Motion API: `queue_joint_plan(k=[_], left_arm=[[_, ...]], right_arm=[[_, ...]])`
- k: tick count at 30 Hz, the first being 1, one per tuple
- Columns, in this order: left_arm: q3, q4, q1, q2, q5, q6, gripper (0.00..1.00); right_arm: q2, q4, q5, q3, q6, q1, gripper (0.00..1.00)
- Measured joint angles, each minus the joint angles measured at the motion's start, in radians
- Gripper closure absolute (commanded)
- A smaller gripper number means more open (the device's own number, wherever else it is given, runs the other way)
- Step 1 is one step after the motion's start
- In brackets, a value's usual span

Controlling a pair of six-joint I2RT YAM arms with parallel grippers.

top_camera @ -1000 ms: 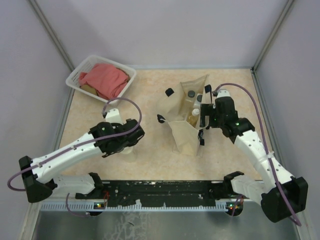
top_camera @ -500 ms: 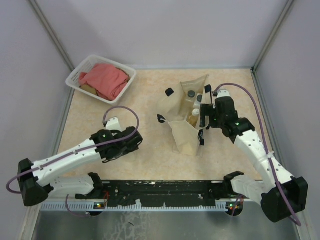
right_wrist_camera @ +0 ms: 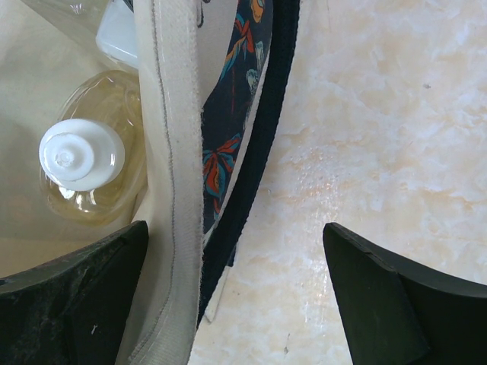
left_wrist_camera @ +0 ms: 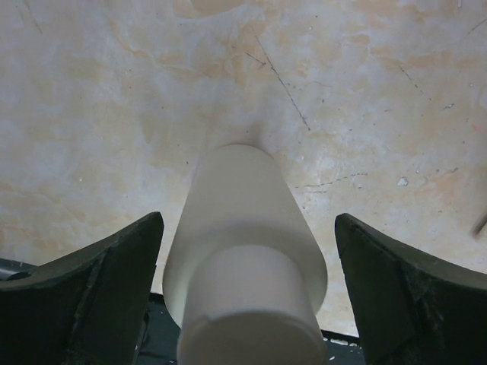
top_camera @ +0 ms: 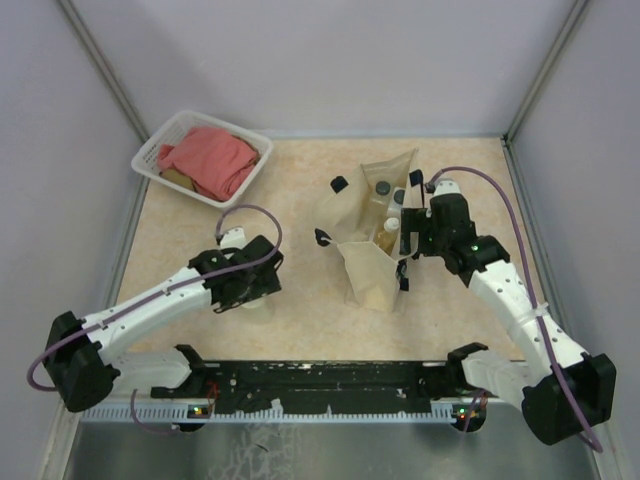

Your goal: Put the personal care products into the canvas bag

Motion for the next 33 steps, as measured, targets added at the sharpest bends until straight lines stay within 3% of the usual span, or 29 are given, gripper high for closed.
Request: queue_joint_plan(k=[7,10,23,33], left_arm=[[-0.049,0.082,0.090,-0.040,0.082,0.087,0.02],[-0.057,0.097,0.090,-0.040,0.113,0.099,0.08],[-0.068,0.106,0.094,-0.053,0.185,0.177,1.00],[-0.124,0.261,0.098,-0.173,0.346,0.354,1.00]], right_arm=[[0.000,0.000,0.000,0.000,0.000,0.000,0.03],[0.000,0.000,0.000,0.000,0.000,0.000,0.03],[0.000,0.000,0.000,0.000,0.000,0.000,0.03],[0.000,0.001,0.000,0.000,0.000,0.000,0.03]])
